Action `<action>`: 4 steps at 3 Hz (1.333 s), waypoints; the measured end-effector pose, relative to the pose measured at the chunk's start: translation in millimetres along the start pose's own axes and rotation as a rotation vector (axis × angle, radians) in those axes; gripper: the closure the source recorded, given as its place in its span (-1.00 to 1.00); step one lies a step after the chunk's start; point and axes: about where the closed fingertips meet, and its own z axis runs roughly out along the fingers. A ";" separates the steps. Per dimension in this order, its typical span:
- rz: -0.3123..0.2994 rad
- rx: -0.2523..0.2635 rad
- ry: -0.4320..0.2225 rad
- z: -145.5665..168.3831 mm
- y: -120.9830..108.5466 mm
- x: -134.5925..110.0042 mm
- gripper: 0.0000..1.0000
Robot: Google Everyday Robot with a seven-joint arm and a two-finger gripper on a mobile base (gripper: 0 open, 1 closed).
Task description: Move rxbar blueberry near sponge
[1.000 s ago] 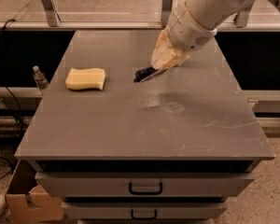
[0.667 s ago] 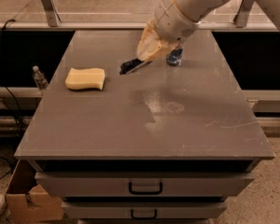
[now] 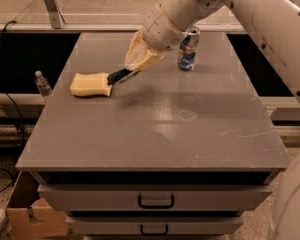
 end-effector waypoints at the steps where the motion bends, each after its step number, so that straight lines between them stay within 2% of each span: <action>1: -0.006 -0.024 -0.064 19.3 -3.3 -1.0 1.00; 2: -0.005 -0.056 -0.129 34.6 -2.5 -1.1 0.67; 4: -0.005 -0.059 -0.135 40.3 -3.6 -2.0 -0.26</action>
Offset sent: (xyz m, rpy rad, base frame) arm 0.0028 0.0298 -0.0363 0.1026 0.1525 0.1360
